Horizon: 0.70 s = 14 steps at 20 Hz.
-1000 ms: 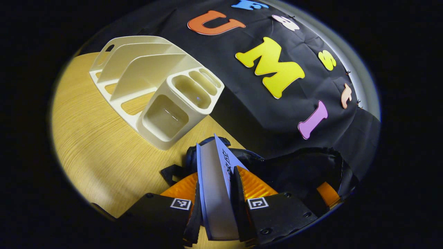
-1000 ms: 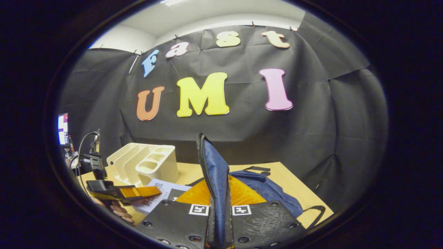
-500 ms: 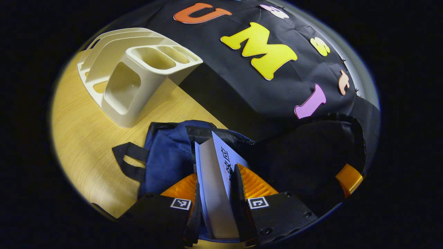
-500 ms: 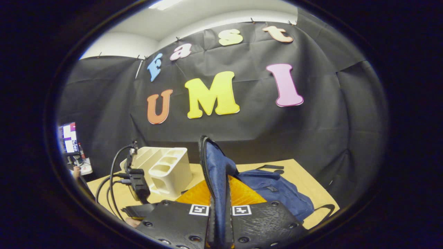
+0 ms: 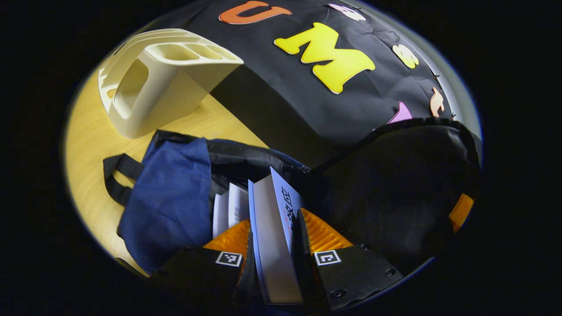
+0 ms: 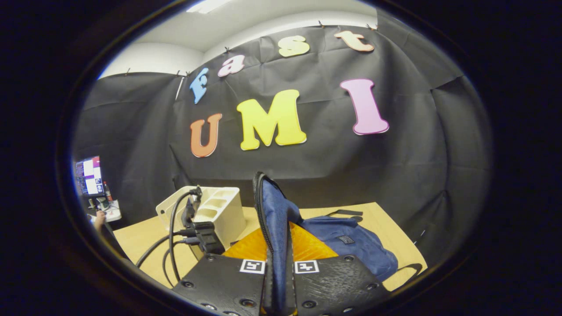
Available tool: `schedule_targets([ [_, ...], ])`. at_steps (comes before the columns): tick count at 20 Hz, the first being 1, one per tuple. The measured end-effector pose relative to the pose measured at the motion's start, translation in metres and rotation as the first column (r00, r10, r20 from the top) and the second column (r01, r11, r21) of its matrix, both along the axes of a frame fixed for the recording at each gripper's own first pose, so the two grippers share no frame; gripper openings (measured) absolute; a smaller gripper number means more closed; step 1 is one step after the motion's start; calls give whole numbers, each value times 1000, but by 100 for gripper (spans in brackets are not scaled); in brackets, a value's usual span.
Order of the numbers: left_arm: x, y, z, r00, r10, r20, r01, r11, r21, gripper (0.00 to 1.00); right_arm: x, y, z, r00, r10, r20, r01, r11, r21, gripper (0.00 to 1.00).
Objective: Open the schoolbag, grab two books from the bookshelf and put them into the schoolbag.
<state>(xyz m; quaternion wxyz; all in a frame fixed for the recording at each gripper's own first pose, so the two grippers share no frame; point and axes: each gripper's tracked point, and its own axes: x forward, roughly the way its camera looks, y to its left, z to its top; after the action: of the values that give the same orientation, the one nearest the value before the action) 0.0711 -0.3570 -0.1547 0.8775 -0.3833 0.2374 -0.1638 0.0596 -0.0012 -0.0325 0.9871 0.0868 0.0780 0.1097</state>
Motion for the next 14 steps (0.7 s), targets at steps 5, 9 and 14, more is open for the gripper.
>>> schedule_targets([
  [5,-1,1,3,999,-9,-32,8,999,-39,52,1,-15,-13,999,-38,-32,38,999,6,10],
  [9,-14,0,2,996,-65,-58,65,998,14,64,-4,-28,-22,993,-97,-65,94,994,-49,11],
  [14,-23,36,5,995,-98,-8,96,952,289,79,-14,-29,-38,982,-129,-140,125,991,-36,11],
])
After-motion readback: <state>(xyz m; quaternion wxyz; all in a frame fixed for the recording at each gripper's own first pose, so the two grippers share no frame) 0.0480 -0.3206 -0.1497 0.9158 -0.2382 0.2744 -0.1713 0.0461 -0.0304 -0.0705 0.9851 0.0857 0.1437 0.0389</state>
